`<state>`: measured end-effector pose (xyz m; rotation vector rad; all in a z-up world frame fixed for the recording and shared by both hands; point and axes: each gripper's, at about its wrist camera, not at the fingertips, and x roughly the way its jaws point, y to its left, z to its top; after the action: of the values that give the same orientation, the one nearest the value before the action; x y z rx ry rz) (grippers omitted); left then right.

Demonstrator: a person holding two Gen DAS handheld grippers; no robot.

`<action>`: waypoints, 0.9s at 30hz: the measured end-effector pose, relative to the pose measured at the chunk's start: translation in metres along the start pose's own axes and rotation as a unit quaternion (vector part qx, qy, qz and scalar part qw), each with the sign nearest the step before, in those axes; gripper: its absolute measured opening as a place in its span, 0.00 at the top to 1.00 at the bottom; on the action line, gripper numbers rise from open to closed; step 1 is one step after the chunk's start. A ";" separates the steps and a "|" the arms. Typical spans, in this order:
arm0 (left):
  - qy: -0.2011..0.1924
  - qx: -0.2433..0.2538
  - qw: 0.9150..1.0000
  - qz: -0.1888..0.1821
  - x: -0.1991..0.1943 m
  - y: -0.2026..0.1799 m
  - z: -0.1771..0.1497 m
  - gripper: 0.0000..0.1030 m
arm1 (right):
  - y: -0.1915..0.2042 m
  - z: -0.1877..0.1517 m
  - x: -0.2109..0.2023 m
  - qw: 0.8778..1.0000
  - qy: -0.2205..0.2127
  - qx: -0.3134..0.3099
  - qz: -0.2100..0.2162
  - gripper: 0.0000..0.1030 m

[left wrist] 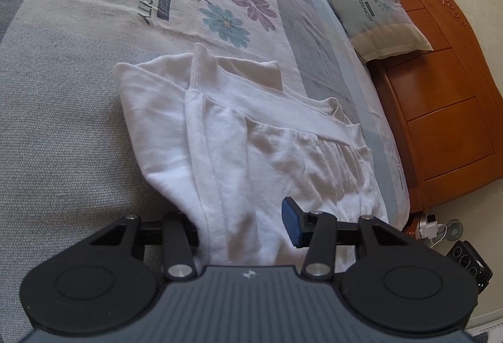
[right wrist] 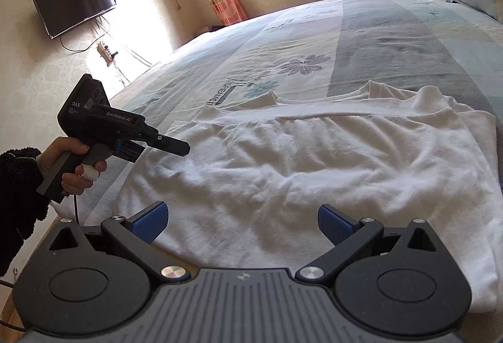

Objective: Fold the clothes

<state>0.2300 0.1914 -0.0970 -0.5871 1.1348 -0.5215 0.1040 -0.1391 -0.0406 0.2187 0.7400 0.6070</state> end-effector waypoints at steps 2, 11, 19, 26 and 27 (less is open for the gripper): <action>0.001 0.007 1.000 0.027 0.000 -0.002 0.000 0.74 | 0.000 -0.001 -0.001 1.000 -0.001 -0.004 -0.001 0.00; -0.001 0.067 0.991 0.115 0.007 -0.033 -0.002 0.80 | -0.006 -0.002 -0.005 1.000 -0.009 0.008 0.010 0.00; -0.001 0.101 0.985 0.140 0.013 -0.048 -0.005 0.77 | -0.007 -0.002 -0.006 1.000 -0.013 0.016 0.020 0.00; 0.009 0.139 0.979 0.151 0.025 -0.070 -0.009 0.46 | -0.013 -0.005 -0.005 0.999 -0.010 0.024 0.020 0.00; 0.010 0.142 0.978 0.154 0.025 -0.071 -0.009 0.46 | -0.014 -0.005 -0.006 0.999 -0.011 0.025 0.019 0.00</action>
<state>0.2242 0.1212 -0.0691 -0.1535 1.1210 -0.4110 0.1036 -0.1537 -0.0461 0.2856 0.7320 0.6221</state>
